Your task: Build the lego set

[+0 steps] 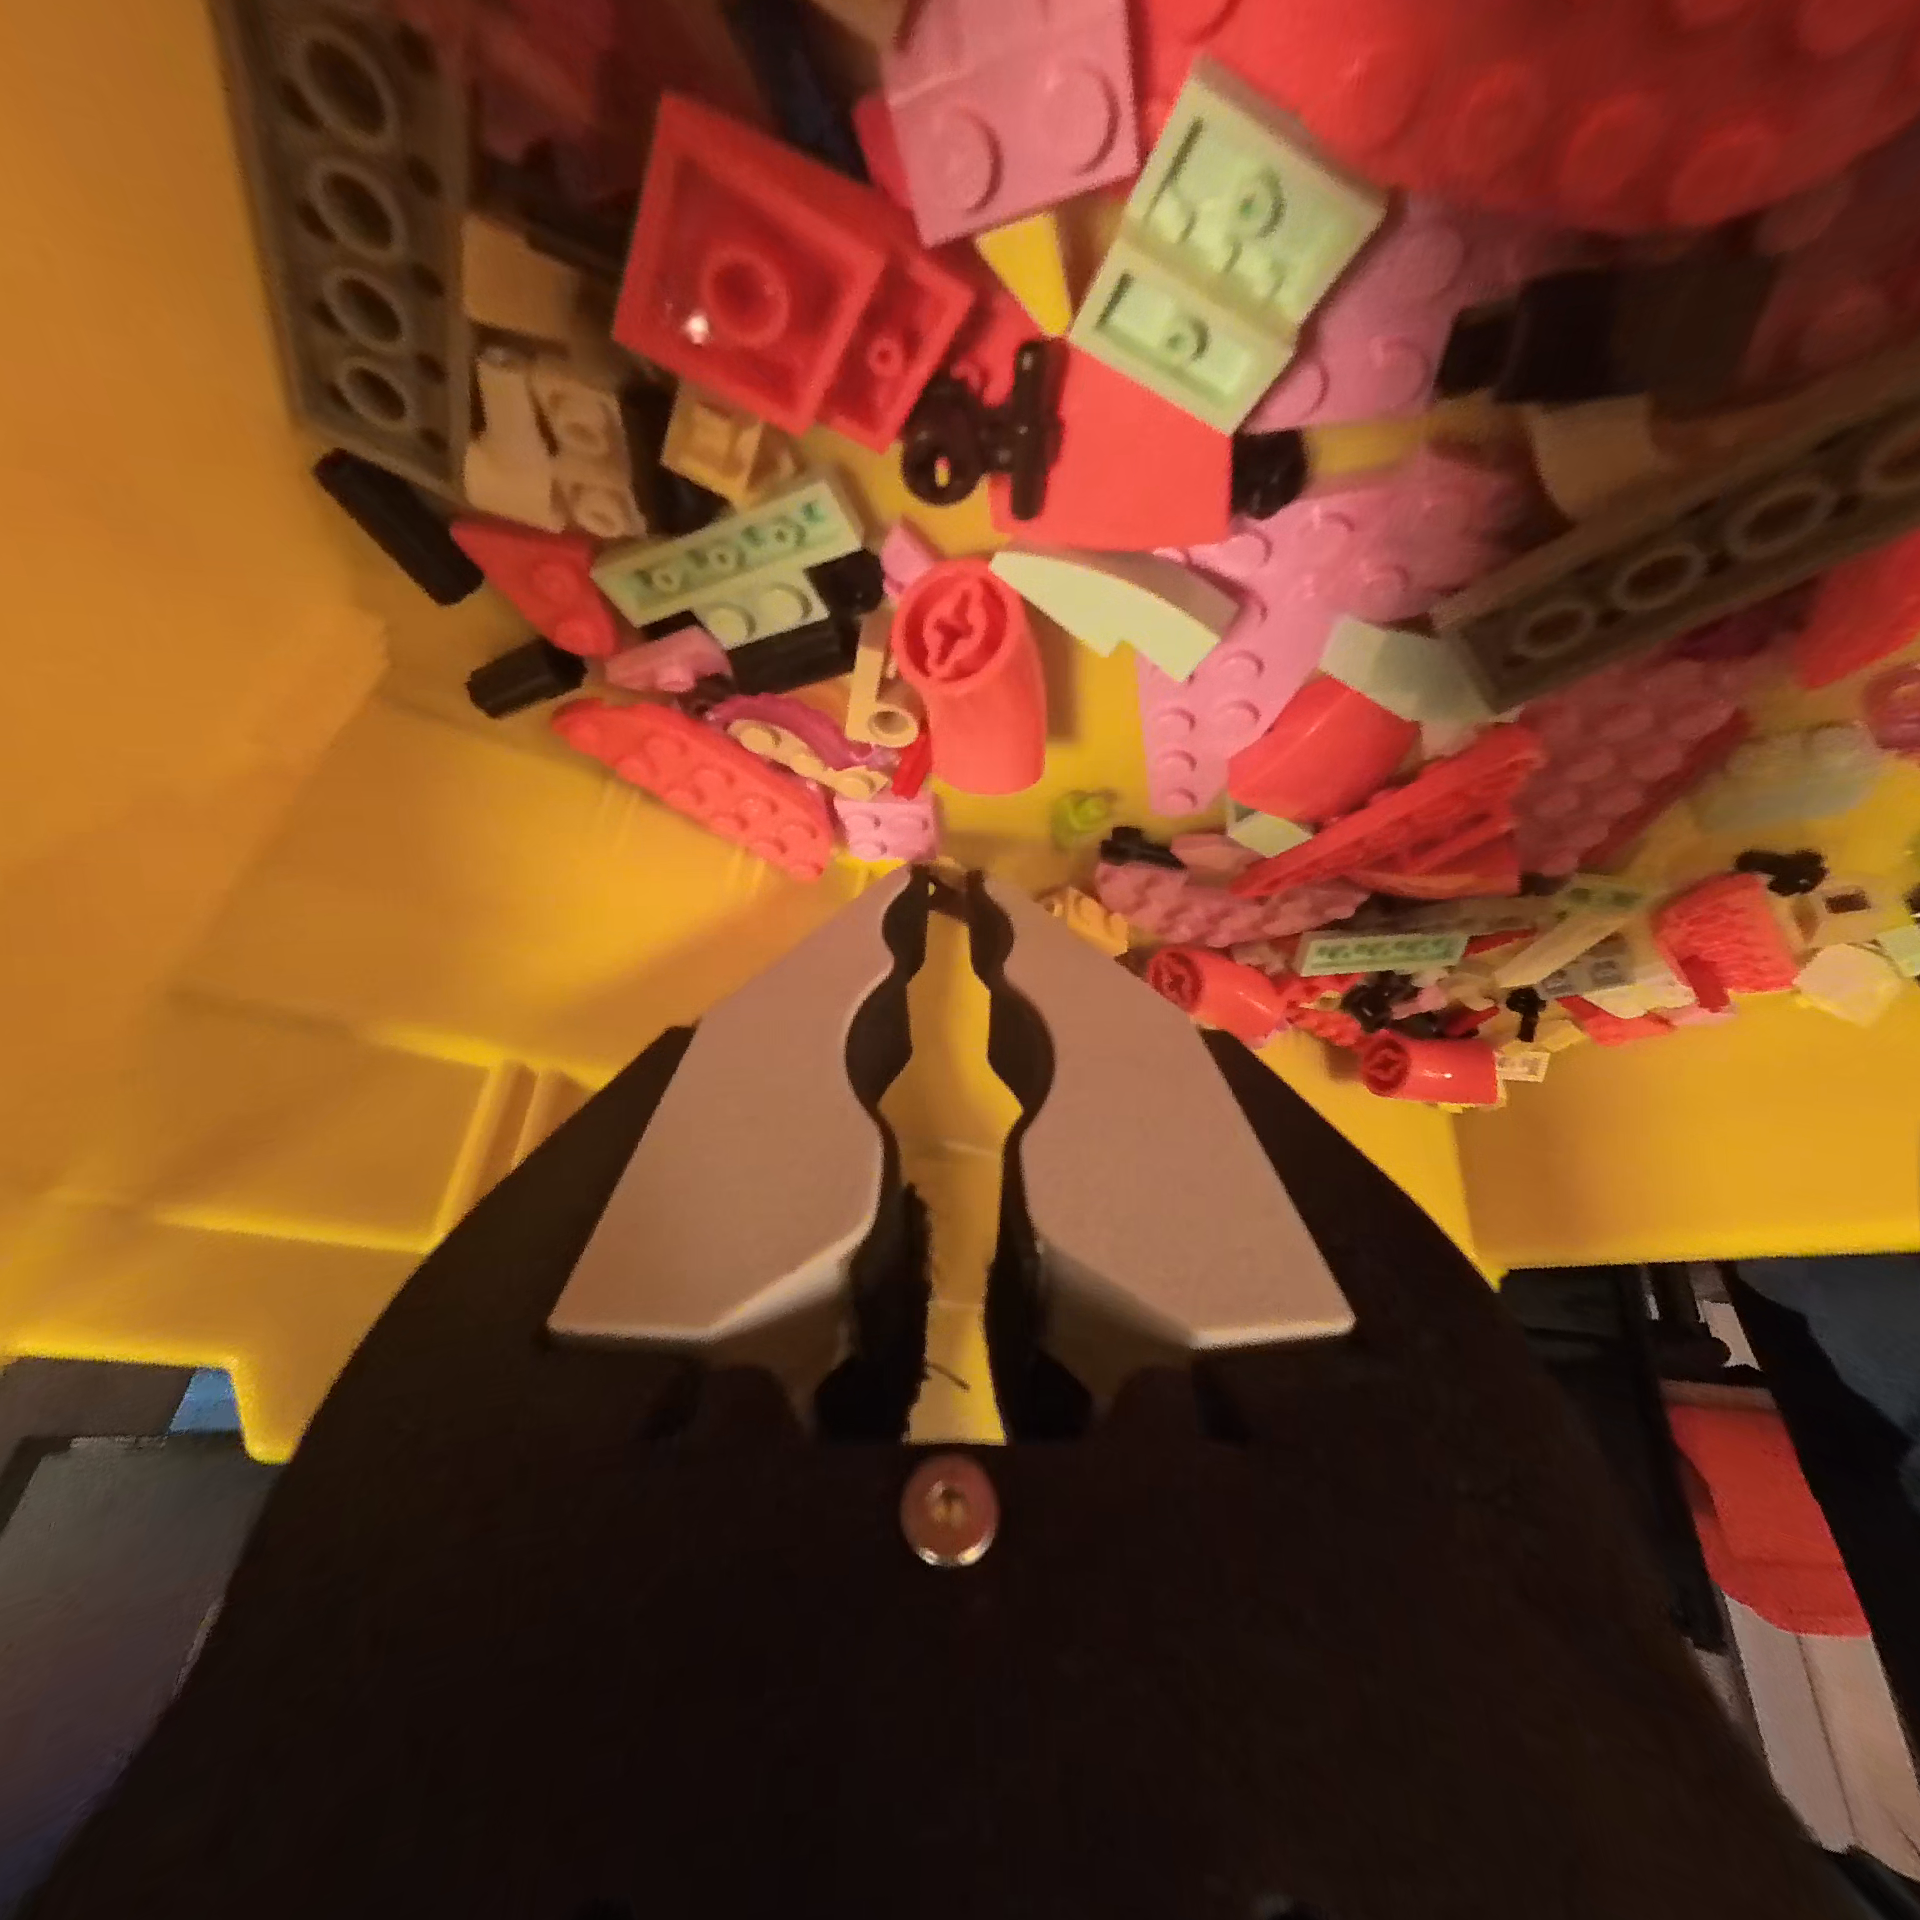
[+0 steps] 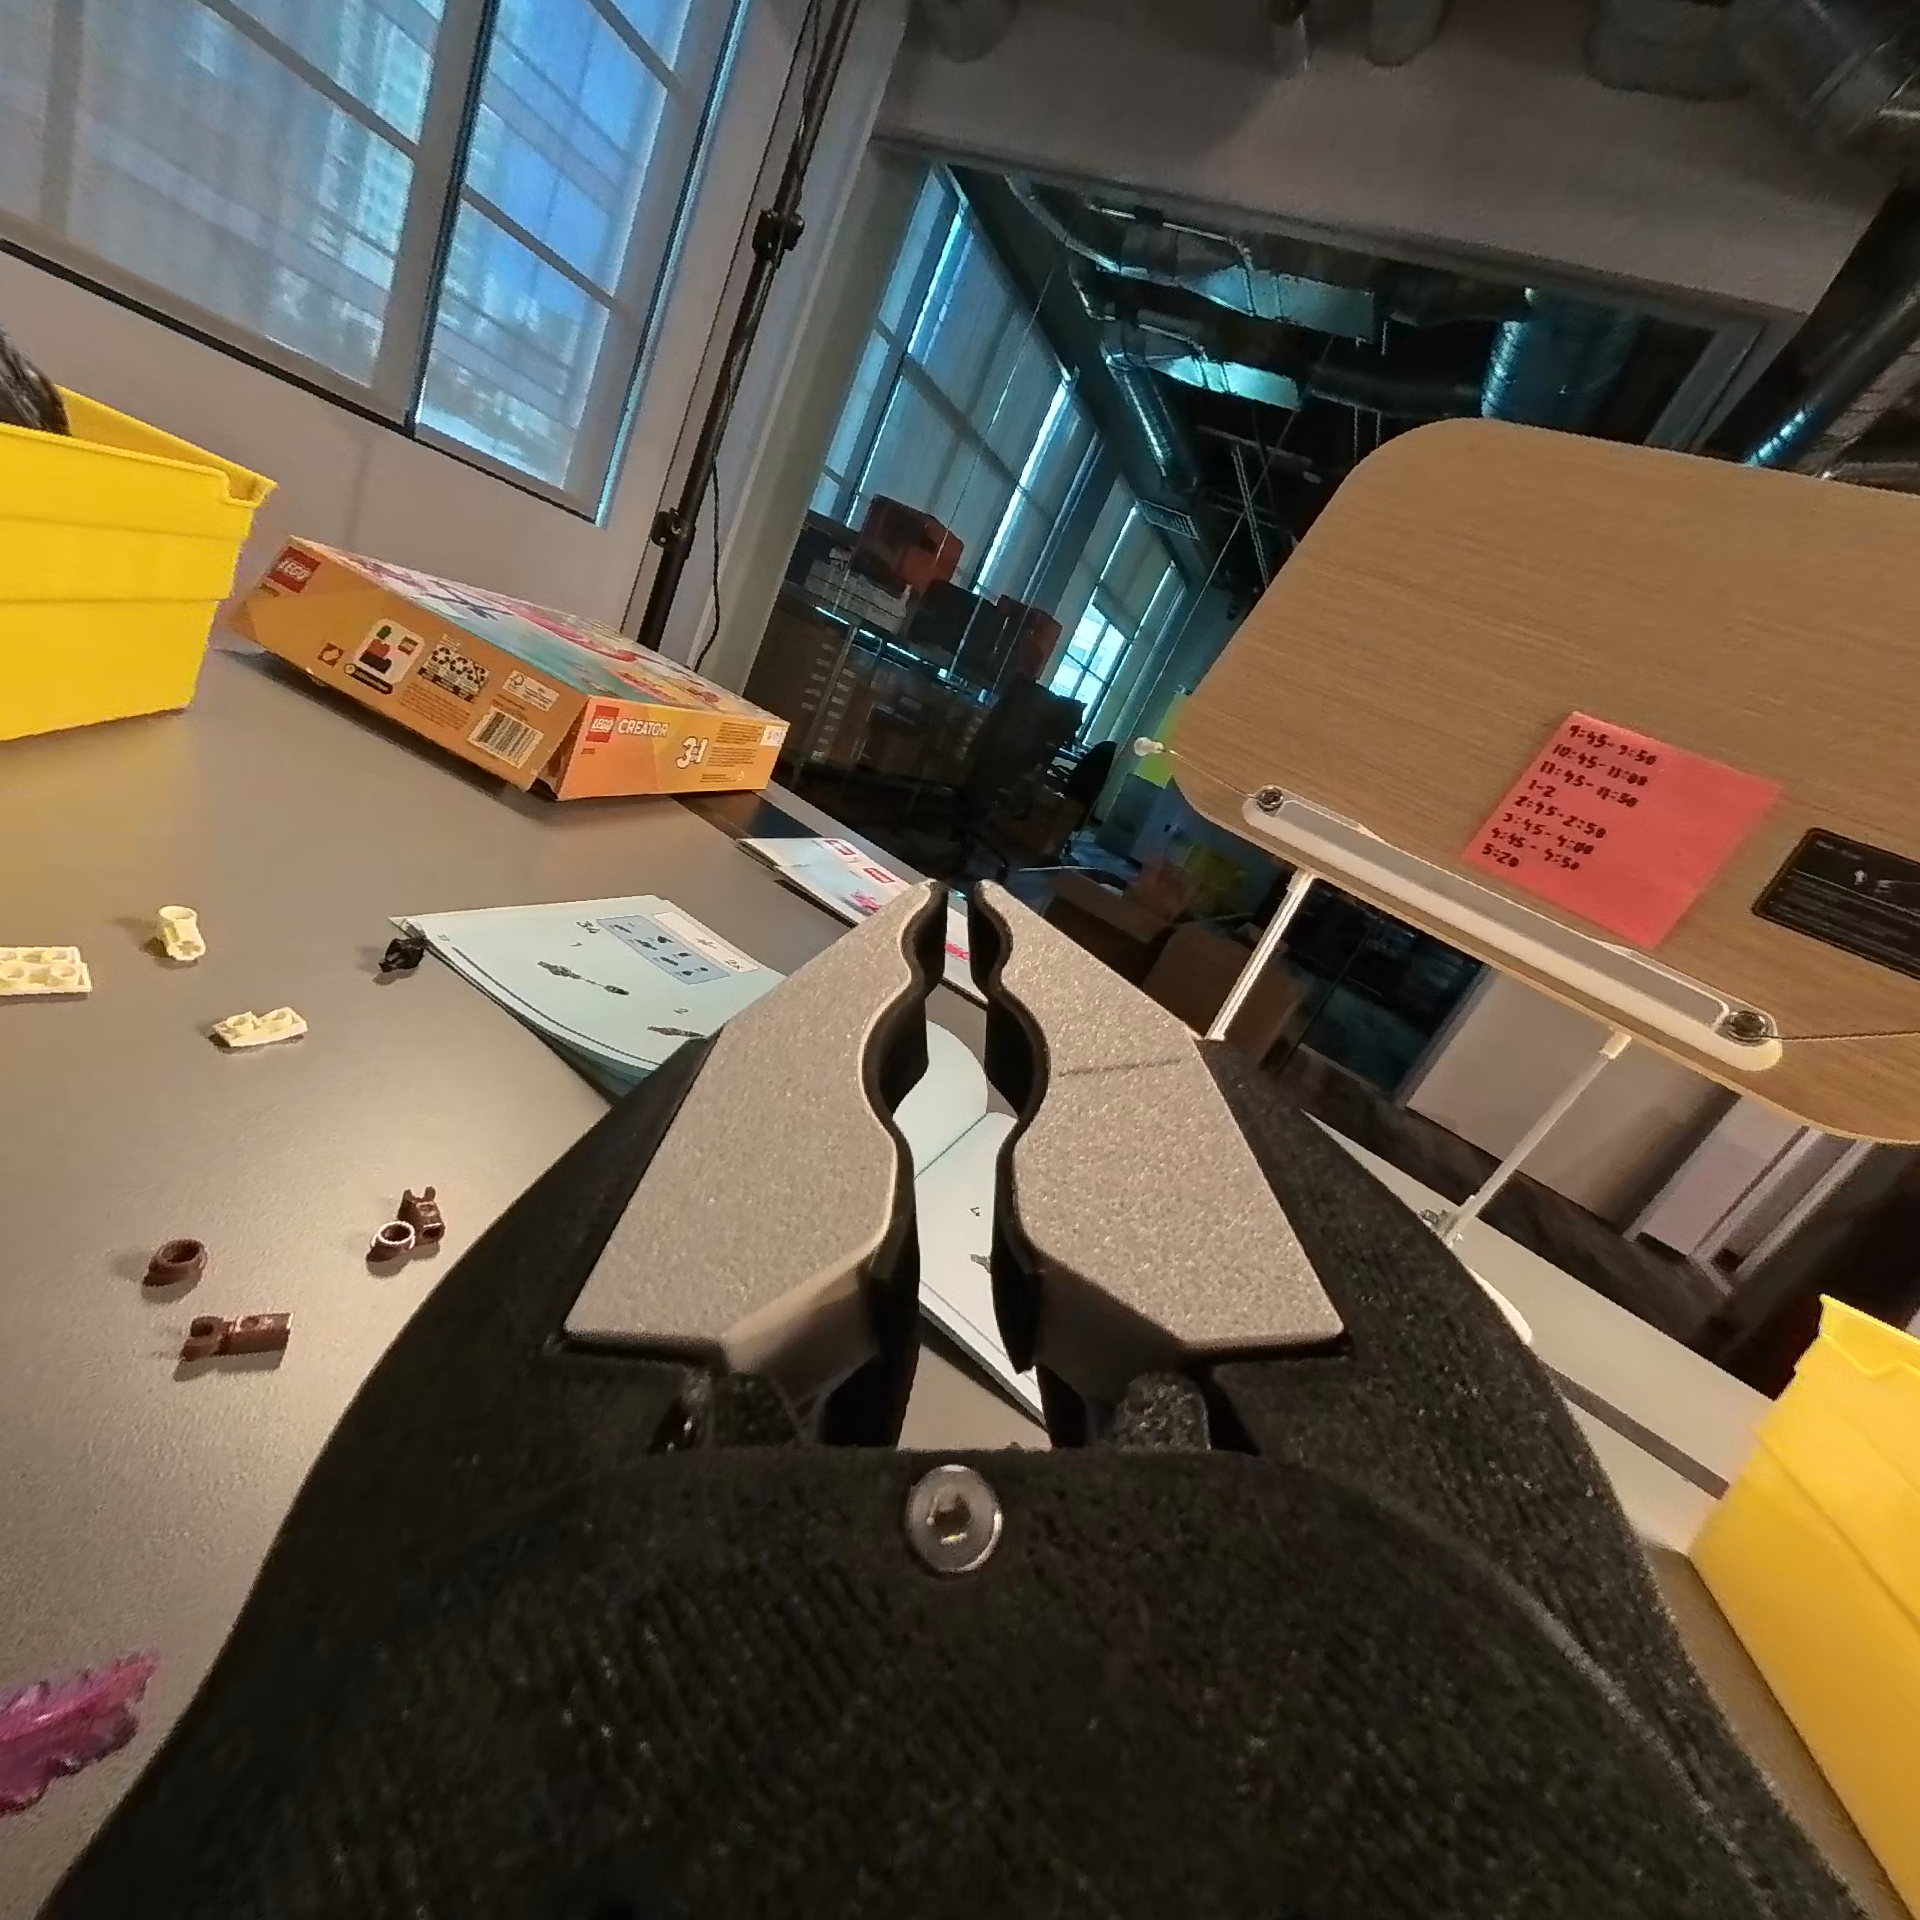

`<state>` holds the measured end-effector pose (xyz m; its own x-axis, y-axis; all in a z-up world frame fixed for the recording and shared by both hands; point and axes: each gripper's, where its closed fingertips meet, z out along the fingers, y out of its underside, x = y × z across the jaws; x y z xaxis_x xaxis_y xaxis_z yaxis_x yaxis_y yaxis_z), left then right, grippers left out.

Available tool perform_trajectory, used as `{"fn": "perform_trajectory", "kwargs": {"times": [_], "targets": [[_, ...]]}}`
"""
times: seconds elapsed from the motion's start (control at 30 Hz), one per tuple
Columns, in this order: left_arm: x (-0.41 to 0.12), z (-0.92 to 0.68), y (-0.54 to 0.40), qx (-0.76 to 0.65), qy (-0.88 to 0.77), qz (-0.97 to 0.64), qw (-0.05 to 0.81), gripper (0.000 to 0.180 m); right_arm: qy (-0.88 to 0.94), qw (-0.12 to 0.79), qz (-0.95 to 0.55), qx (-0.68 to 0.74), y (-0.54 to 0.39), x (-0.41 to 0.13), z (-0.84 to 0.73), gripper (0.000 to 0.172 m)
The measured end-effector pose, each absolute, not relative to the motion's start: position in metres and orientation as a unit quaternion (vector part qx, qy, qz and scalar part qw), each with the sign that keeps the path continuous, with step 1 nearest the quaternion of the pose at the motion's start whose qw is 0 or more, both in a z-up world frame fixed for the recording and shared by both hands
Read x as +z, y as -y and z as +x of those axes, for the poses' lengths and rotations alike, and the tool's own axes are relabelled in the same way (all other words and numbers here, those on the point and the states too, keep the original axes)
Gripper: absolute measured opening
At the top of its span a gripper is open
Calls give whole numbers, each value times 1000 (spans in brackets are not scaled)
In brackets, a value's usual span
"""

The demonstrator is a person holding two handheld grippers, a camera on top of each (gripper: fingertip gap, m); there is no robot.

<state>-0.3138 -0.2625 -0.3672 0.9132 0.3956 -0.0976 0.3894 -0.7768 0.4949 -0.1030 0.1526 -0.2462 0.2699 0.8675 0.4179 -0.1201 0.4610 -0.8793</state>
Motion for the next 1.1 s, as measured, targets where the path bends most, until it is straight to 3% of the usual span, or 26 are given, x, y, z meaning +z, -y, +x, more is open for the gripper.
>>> {"fn": "perform_trajectory", "kwargs": {"times": [0.27, 0.47, 0.63, 0.73, 0.83, 0.9, 1.1], "targets": [[-363, -314, 266, -3, -232, 934, 272, 2, 492, 698, -382, 354, -153, -247, -104, 2], [-334, -311, 246, -2, -243, 949, 203, 1, 490, 698, -383, 355, -153, -247, -103, 2], [-276, -306, 182, -41, -218, 975, 32, 1, 485, 701, -384, 355, -154, -245, -102, 2], [-242, -281, 115, -70, -131, 984, -101, 2, 479, 704, -386, 356, -156, -243, -100, 2], [-227, -223, 59, -22, -45, 983, -174, 2, 474, 705, -388, 357, -158, -242, -99, 2], [-230, -181, 26, 29, 2, 978, -208, 2, 472, 706, -389, 357, -158, -241, -99, 2], [-290, -115, -24, 87, 82, 979, -166, 2, 463, 708, -392, 361, -161, -239, -96, 2]]}}
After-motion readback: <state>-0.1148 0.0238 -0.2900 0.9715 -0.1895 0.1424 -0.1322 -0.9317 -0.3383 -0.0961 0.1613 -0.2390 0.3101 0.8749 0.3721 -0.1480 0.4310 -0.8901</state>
